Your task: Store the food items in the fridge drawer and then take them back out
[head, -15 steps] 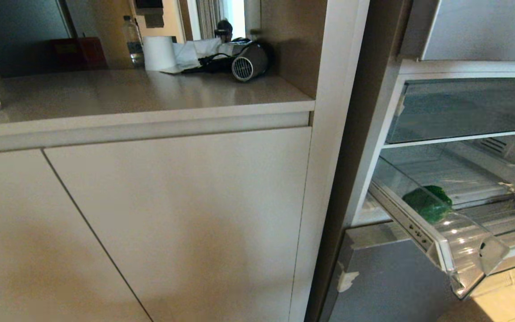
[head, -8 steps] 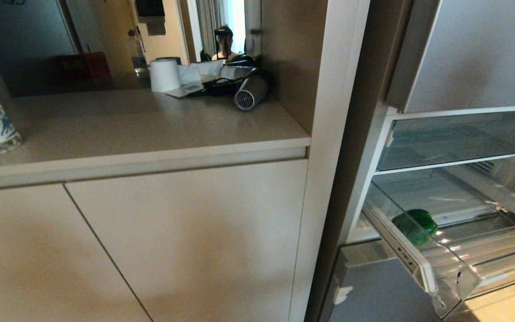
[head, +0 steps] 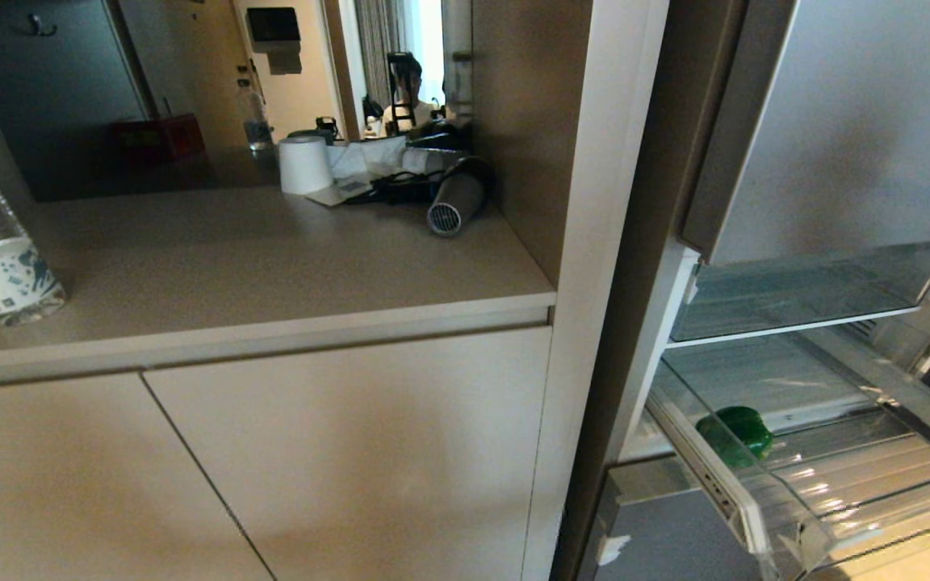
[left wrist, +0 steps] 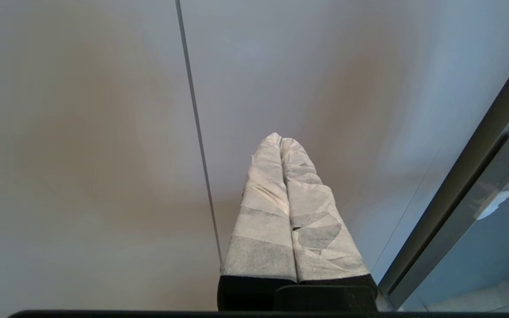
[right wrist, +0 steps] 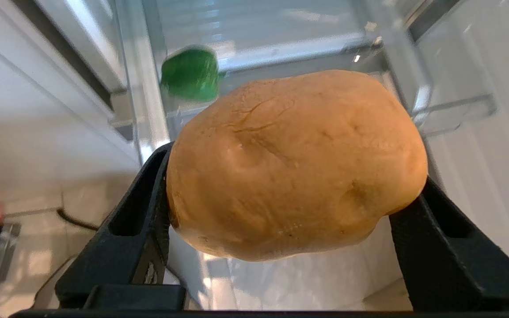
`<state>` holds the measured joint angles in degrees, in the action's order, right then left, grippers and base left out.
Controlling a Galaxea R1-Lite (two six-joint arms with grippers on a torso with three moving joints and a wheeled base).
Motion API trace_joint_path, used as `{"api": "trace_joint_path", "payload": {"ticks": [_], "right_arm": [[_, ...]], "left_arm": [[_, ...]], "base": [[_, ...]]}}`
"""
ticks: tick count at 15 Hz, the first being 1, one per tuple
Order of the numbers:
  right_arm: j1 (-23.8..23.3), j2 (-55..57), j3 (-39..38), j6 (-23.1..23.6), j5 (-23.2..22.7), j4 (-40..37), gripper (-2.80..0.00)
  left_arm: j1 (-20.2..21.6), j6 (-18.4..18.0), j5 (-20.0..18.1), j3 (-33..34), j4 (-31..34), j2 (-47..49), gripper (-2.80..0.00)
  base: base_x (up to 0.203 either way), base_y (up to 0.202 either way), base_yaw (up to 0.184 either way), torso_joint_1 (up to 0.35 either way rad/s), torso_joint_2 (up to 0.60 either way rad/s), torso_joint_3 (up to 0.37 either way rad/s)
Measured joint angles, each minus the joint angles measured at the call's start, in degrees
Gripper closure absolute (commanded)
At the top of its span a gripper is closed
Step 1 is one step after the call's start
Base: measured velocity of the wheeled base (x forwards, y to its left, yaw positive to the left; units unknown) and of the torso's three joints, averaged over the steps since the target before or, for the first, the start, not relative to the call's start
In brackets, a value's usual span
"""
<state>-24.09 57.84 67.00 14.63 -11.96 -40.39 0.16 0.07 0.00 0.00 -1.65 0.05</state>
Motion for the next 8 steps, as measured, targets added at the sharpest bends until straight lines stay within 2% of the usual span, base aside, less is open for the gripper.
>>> {"api": "trace_joint_path", "payload": {"ticks": [3, 5, 8], "right_arm": [[-0.05, 0.74, -3.34, 0.06, 0.14, 6.77, 0.00], [-0.03, 1.05, -6.63, 0.33, 0.11, 11.28, 0.00], [0.02, 1.03, -9.57, 2.32, -0.64, 12.75, 0.00]], "left_arm": [[0.00, 0.00, 0.00, 0.00, 0.00, 0.00, 0.00], [0.00, 0.00, 0.00, 0.00, 0.02, 0.00, 0.00], [0.02, 0.00, 0.00, 0.00, 0.02, 0.00, 0.00]], "base": [[0.000, 0.000, 0.000, 0.136, -0.32, -0.182], [0.000, 0.000, 0.000, 0.011, -0.02, -0.015], [0.000, 0.000, 0.000, 0.000, 0.00, 0.000]]}}
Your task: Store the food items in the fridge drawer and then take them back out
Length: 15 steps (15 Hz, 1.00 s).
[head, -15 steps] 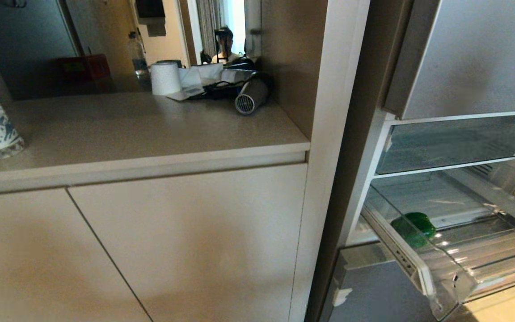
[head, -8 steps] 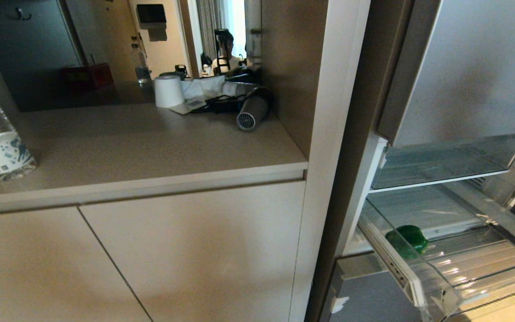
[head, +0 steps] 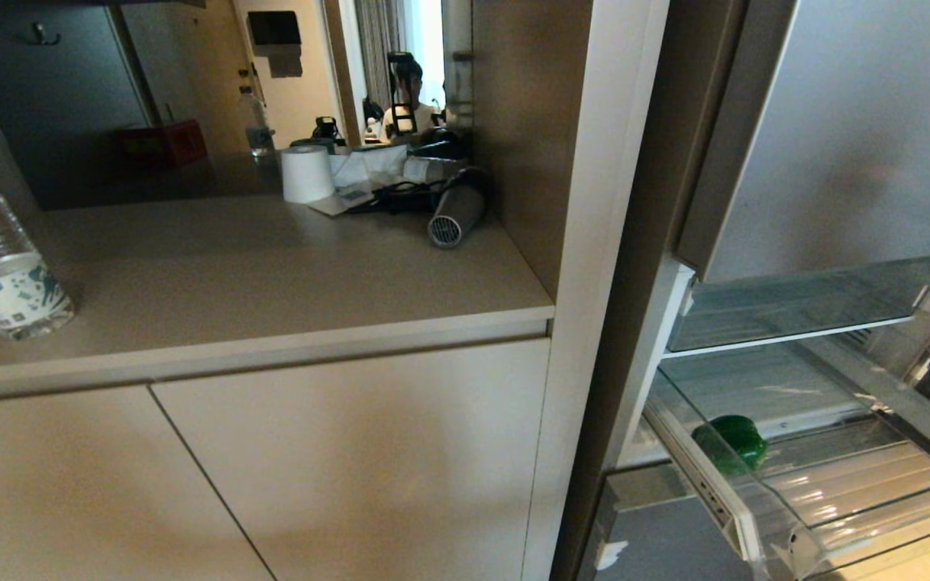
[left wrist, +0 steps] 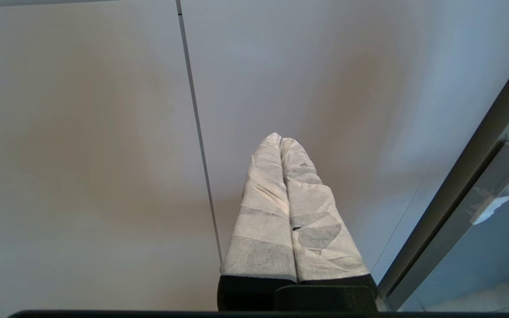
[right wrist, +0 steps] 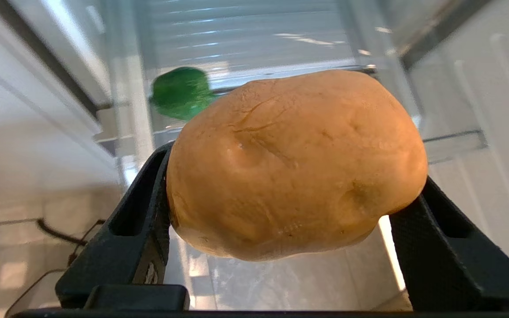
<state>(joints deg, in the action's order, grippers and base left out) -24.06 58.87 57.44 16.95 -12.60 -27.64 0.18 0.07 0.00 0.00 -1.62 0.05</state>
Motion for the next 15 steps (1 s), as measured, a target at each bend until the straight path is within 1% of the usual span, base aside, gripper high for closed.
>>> {"api": "trace_joint_path", "payload": {"ticks": [1, 3, 7, 13, 15], "right_arm": [[-0.02, -0.07, -0.23, -0.06, -1.27, 0.02, 0.00], [-0.33, -0.18, -0.44, -1.39, -5.19, 0.03, 0.00], [-0.66, -0.29, -1.35, -1.44, -5.89, 0.10, 0.00], [-0.73, -0.76, -2.76, -1.02, -5.65, 0.13, 0.00], [-0.73, -1.74, -4.18, 0.51, -5.65, 0.10, 0.00]], "left_arm": [[-0.02, 0.00, 0.00, 0.00, 0.00, 0.00, 0.00], [-0.02, 0.00, 0.00, 0.00, 0.00, 0.00, 0.00], [-0.02, 0.00, 0.00, 0.00, 0.00, 0.00, 0.00], [-0.02, 0.00, 0.00, 0.00, 0.00, 0.00, 0.00], [-0.02, 0.00, 0.00, 0.00, 0.00, 0.00, 0.00]], "base": [[0.000, 0.000, 0.000, 0.000, 0.00, 0.000], [0.000, 0.000, 0.000, 0.000, 0.00, 0.000], [-0.001, -0.001, 0.016, 0.001, 0.00, 0.000], [0.002, -0.006, 0.164, 0.003, 0.00, 0.000], [0.000, -0.005, 0.149, 0.002, 0.00, 0.001]]}}
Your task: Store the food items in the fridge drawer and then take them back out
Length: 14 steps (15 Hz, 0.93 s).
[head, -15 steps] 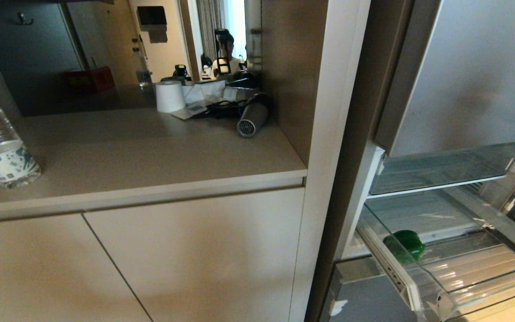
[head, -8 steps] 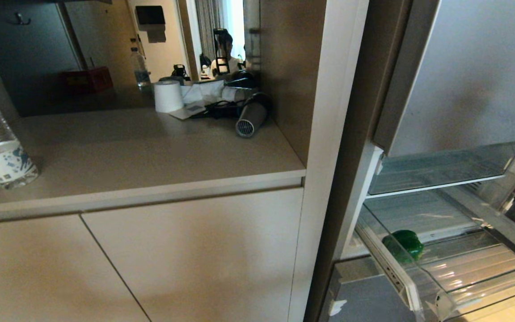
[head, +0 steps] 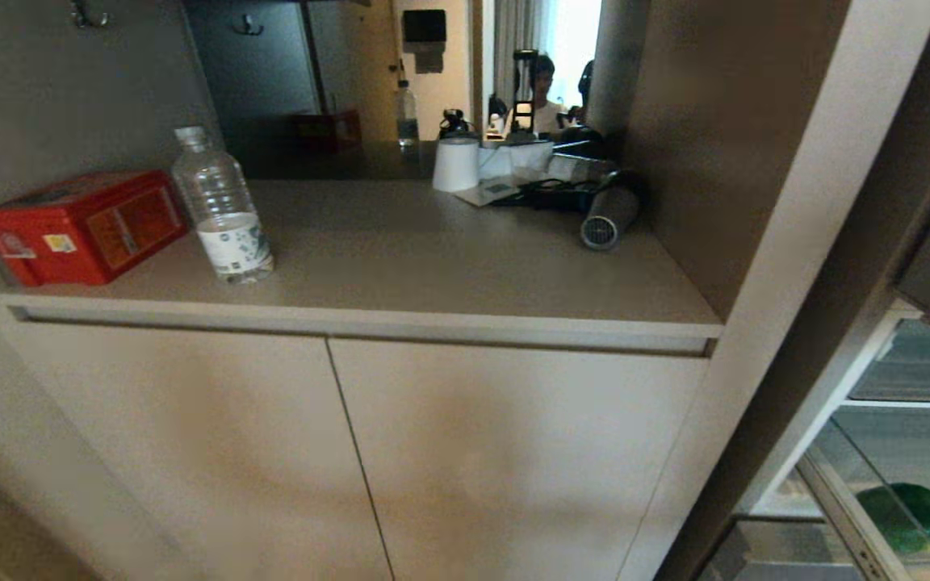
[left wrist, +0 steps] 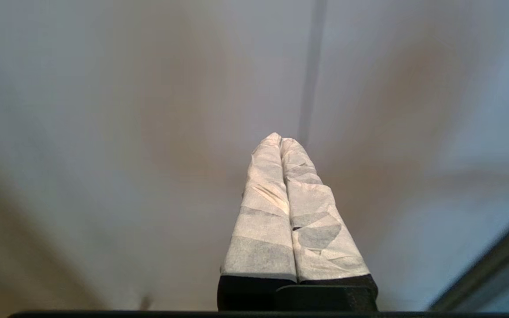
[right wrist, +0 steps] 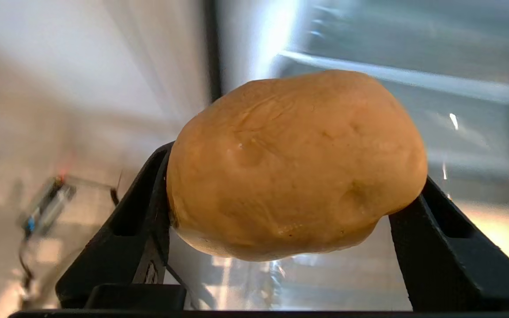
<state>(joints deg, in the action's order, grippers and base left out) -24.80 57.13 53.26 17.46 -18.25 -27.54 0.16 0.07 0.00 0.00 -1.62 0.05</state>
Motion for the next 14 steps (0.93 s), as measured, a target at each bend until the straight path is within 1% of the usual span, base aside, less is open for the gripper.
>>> {"api": "trace_joint_path", "payload": {"ticks": [1, 3, 5, 6, 8, 9, 10, 14], "right_arm": [[0.00, -0.90, -0.85, 0.79, 0.00, 0.04, 0.00], [0.07, -3.01, -2.29, 1.26, -0.64, 0.04, 0.00], [0.38, -4.64, -3.68, 2.47, -3.18, -0.11, 0.00], [0.47, -5.22, -4.22, 3.45, -5.85, -0.10, 0.00], [1.36, -5.93, -4.75, 4.39, -12.93, -0.13, 0.00], [2.85, -6.09, -4.89, 4.51, -16.31, -0.22, 0.00], [4.89, -6.15, -4.92, 4.51, -18.33, -0.27, 0.00], [16.11, -3.19, -4.25, 3.96, -19.71, -0.11, 0.00]], "left_arm": [[0.00, 0.00, 0.00, 0.00, 0.02, 0.00, 0.00], [0.00, 0.00, 0.00, 0.00, -0.02, 0.00, 0.00], [0.00, 0.00, 0.00, 0.00, 0.05, 0.00, 0.00], [0.00, 0.00, 0.00, 0.00, 0.00, 0.00, 0.00], [0.00, 0.00, 0.00, 0.00, 0.00, 0.00, 0.00], [0.00, 0.00, 0.00, 0.00, 0.00, 0.00, 0.00], [-0.02, 0.00, 0.00, 0.00, 0.00, 0.00, 0.00], [0.00, 0.00, 0.00, 0.00, 0.00, 0.00, 0.00]], "base": [[0.004, 0.001, 0.096, 0.003, 0.00, 0.000], [0.000, 0.000, 0.000, 0.000, 0.00, 0.000], [0.000, 0.000, 0.000, 0.000, 0.00, 0.000], [0.000, 0.000, 0.000, 0.000, 0.00, 0.000], [0.000, 0.000, 0.000, 0.000, 0.00, 0.000], [0.000, 0.000, 0.000, 0.000, 0.00, 0.000], [0.000, 0.000, 0.000, 0.000, 0.00, 0.000], [0.000, 0.000, 0.000, 0.000, 0.00, 0.000]]}}
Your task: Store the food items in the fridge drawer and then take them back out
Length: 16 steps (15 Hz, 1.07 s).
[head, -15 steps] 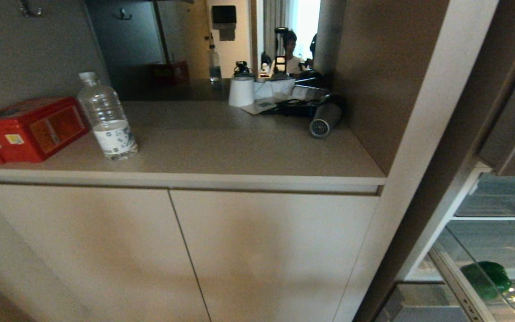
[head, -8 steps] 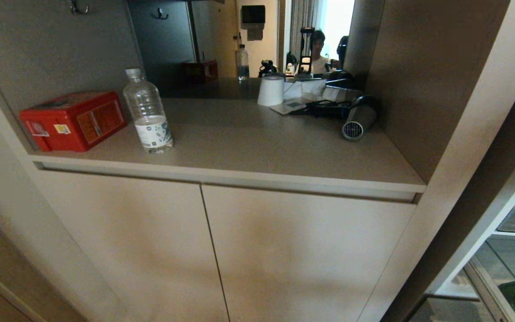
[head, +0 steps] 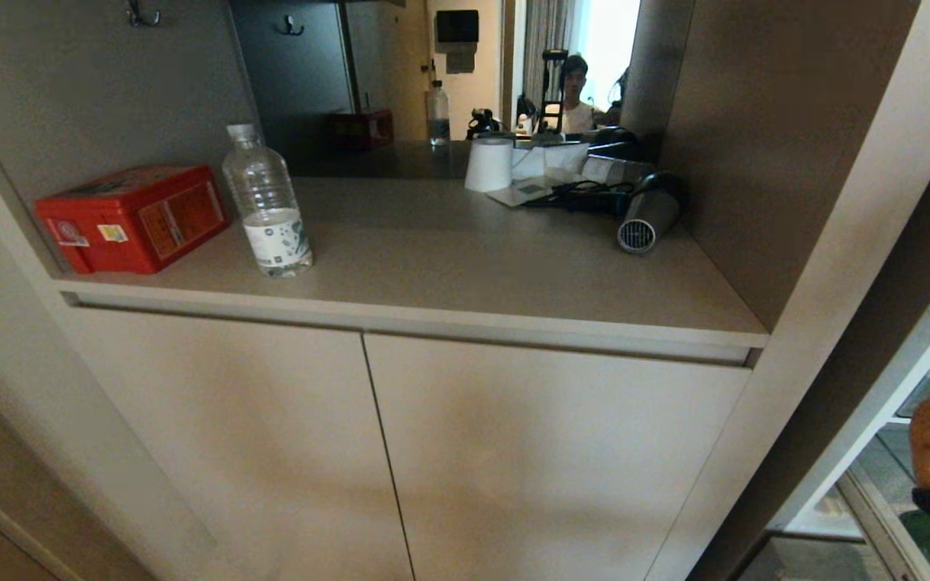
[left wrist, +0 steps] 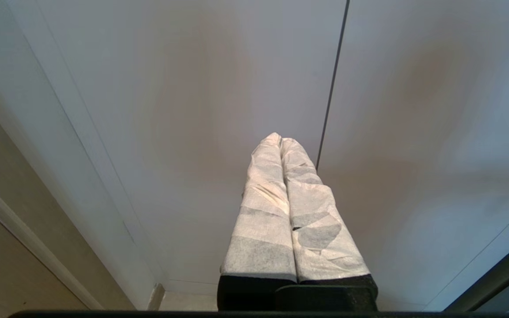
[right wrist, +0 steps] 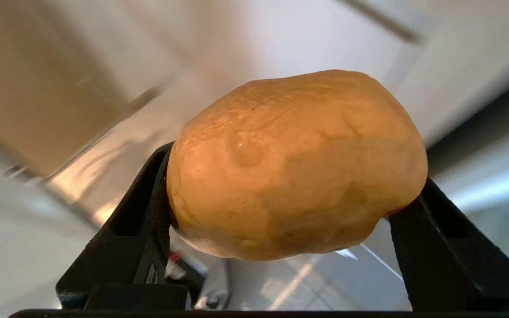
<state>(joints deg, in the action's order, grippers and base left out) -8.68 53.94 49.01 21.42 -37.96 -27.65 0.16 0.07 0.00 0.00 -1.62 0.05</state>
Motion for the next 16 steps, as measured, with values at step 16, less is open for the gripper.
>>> {"api": "trace_joint_path", "payload": {"ticks": [16], "right_arm": [[34.42, 35.54, 36.97, -30.52, 30.83, 4.03, 0.00]], "left_arm": [[0.00, 0.00, 0.00, 0.00, 0.00, -0.02, 0.00]], "base": [[0.000, 0.000, 0.000, 0.000, 0.00, 0.000]]}}
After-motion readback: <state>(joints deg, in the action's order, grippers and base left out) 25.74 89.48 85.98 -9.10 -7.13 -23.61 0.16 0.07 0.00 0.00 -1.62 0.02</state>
